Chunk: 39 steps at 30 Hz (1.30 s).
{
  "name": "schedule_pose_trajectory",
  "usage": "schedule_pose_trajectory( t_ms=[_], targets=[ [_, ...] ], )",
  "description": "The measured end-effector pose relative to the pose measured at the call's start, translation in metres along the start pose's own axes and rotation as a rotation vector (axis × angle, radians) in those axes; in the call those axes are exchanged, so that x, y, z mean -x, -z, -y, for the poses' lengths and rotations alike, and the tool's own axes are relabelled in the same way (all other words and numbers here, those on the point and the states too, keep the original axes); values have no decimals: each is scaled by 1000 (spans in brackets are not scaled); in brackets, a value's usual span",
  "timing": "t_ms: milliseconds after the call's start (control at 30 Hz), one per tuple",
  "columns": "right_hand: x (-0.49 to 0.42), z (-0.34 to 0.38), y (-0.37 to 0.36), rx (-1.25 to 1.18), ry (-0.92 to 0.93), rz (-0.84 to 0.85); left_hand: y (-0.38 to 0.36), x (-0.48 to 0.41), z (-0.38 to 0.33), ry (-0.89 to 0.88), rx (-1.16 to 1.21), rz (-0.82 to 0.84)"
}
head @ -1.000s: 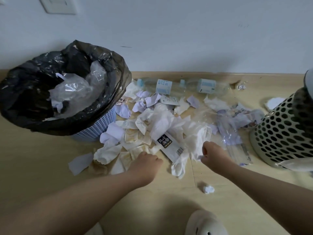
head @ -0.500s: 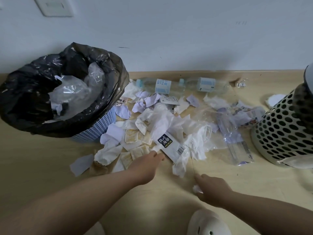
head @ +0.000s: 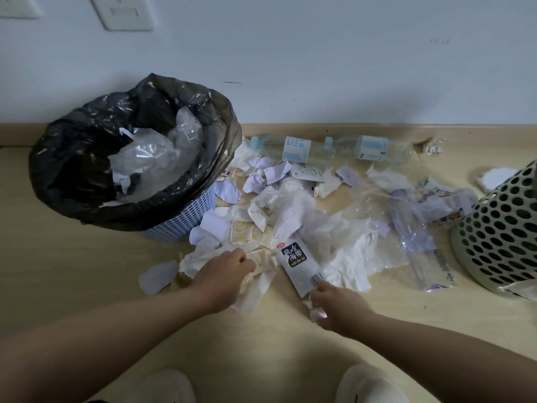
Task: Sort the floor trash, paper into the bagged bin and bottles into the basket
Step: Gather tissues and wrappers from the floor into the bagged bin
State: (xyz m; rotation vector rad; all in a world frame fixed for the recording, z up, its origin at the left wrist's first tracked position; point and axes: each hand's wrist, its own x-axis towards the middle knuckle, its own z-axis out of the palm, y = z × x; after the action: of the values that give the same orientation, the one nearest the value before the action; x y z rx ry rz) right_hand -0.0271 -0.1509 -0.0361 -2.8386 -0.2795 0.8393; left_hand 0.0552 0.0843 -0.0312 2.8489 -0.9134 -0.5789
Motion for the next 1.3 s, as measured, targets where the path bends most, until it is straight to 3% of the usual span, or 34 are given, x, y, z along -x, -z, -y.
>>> schedule_pose_trajectory(
  t_ms=[100,233,367,467,633,833,1100,1300],
  targets=[
    [-13,0,21,-193,-38,-111,4,0,14,68,19,-9],
    [-31,7,74,-551,-222,-432,15,-3,20,152,121,-68],
    [-45,20,108,-682,-257,-605,23,2,27,238,40,-131],
    [-50,38,107,-595,-213,-533,26,6,33,402,73,-161],
    [-50,52,80,-444,-119,-320,24,6,46,677,352,-85],
    [-46,41,73,-489,-169,-267,30,-15,40,700,694,-58],
    [-51,38,78,-617,-226,-325,57,-11,19,542,710,-393],
    [-53,54,67,-612,-171,-253,40,24,54,786,739,-479]
  ],
)
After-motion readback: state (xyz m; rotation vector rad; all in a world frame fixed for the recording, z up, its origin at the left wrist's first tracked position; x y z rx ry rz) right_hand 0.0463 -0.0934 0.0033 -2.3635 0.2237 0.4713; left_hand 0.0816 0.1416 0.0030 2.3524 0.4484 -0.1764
